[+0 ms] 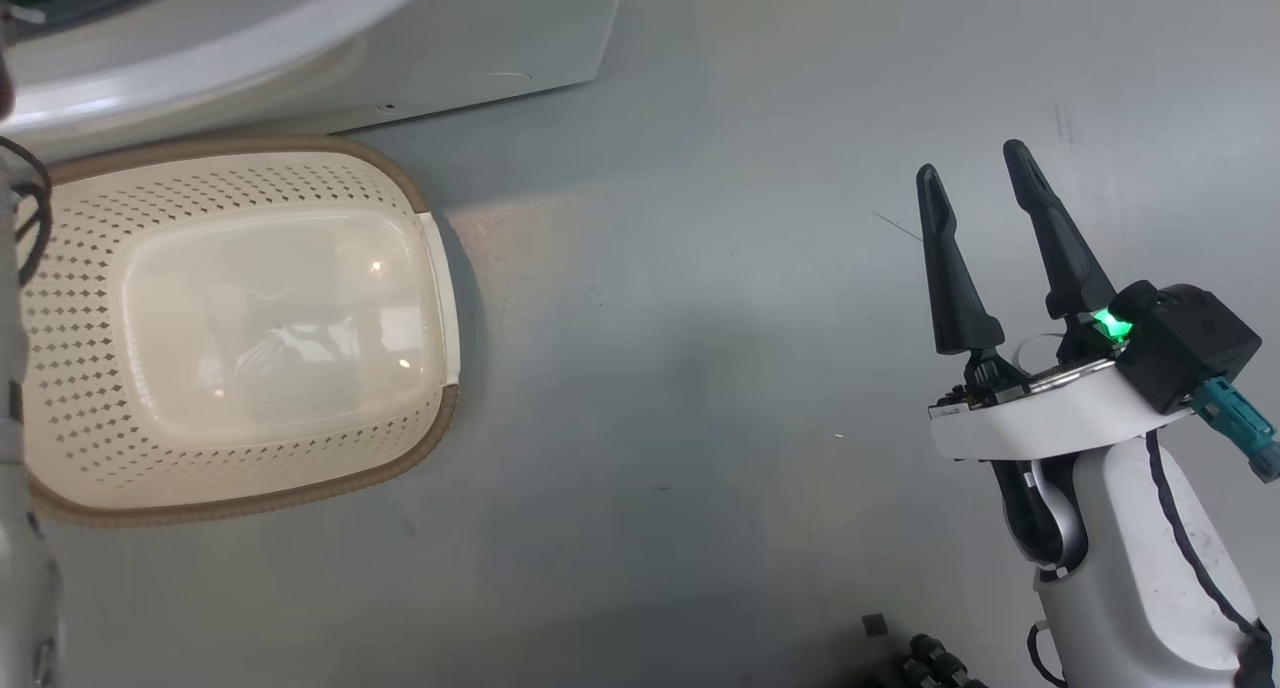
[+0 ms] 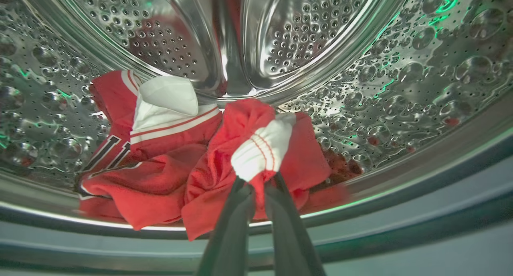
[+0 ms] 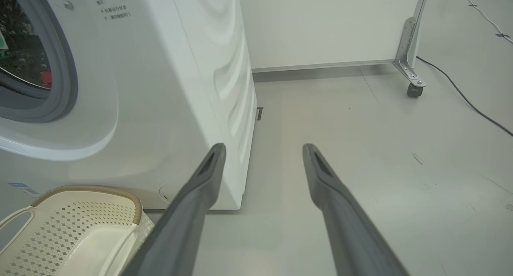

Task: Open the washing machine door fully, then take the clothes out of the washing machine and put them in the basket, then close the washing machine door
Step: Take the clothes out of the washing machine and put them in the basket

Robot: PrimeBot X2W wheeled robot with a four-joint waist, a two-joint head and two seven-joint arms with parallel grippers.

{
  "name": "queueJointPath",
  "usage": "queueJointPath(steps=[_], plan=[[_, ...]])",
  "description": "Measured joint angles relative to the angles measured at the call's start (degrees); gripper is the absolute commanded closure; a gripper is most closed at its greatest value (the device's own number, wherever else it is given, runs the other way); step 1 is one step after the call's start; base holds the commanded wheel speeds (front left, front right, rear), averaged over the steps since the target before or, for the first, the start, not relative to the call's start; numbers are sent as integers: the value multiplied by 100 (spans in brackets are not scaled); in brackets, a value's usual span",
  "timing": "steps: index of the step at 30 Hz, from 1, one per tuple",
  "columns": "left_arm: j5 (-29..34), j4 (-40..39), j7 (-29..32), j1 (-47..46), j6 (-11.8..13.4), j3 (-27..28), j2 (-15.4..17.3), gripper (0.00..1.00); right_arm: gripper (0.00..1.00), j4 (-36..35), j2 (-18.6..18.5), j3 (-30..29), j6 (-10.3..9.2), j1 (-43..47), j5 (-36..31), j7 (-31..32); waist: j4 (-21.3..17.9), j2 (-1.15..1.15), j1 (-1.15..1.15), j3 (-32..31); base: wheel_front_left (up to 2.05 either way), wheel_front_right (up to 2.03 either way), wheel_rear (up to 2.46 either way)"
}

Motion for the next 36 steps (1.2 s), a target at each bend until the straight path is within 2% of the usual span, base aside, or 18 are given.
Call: queueJointPath(steps=[17, 21, 36], plan=[[308, -226, -1683, 1176, 10, -146, -413, 100, 0, 129, -97, -18, 0, 317, -100, 0, 455, 0, 0, -728, 0, 0, 0], [352, -289, -2025, 1532, 83, -151, -477, 100, 0, 176, -94, -11, 0, 460, -153, 0, 535, 0, 0, -947, 0, 0, 0], [536, -914, -2134, 2849, 320, -116, -597, 100, 0, 353, -67, 27, 0, 981, -202, 0, 692, 0, 0, -1823, 0, 0, 0]])
